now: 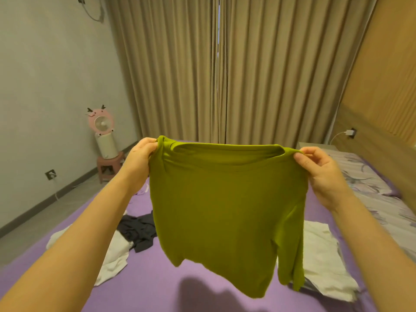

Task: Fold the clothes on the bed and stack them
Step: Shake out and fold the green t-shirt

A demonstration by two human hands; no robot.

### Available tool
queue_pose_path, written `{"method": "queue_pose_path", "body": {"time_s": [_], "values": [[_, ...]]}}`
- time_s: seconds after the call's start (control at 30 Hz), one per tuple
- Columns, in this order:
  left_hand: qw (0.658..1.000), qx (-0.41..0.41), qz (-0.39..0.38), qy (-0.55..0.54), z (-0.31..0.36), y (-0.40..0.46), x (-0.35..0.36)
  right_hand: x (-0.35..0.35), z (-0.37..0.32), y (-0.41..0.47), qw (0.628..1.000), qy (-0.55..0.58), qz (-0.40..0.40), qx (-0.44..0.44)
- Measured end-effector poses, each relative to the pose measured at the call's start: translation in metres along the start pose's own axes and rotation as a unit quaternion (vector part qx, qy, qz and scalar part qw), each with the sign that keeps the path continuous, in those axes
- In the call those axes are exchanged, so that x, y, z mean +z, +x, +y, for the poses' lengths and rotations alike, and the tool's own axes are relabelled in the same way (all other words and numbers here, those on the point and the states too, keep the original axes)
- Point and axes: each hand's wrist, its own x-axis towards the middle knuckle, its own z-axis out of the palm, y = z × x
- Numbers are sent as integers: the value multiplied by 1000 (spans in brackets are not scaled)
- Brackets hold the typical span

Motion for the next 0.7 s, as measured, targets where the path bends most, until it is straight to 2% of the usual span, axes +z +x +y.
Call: {"method": "queue_pose_path", "body": {"time_s": [0.17, 0.3, 0.5, 0.6, 0.7], "values": [[998, 12, -39, 55, 5, -15, -21, 2, 4, 7, 1000, 3, 21, -6], [996, -36, -28, 83, 10, -31, -18, 23, 5, 5, 1000, 1, 14, 1], [990, -112, -82, 4, 10, -57, 43, 88, 5, -35, 988, -131, -64, -47], [987, -119, -106, -28, 12, -66, 64, 118, 8, -61, 982, -153, -94, -60], [990, -107, -85, -34, 10, -72, 73, 133, 14, -78, 961, -240, -101, -96]]}}
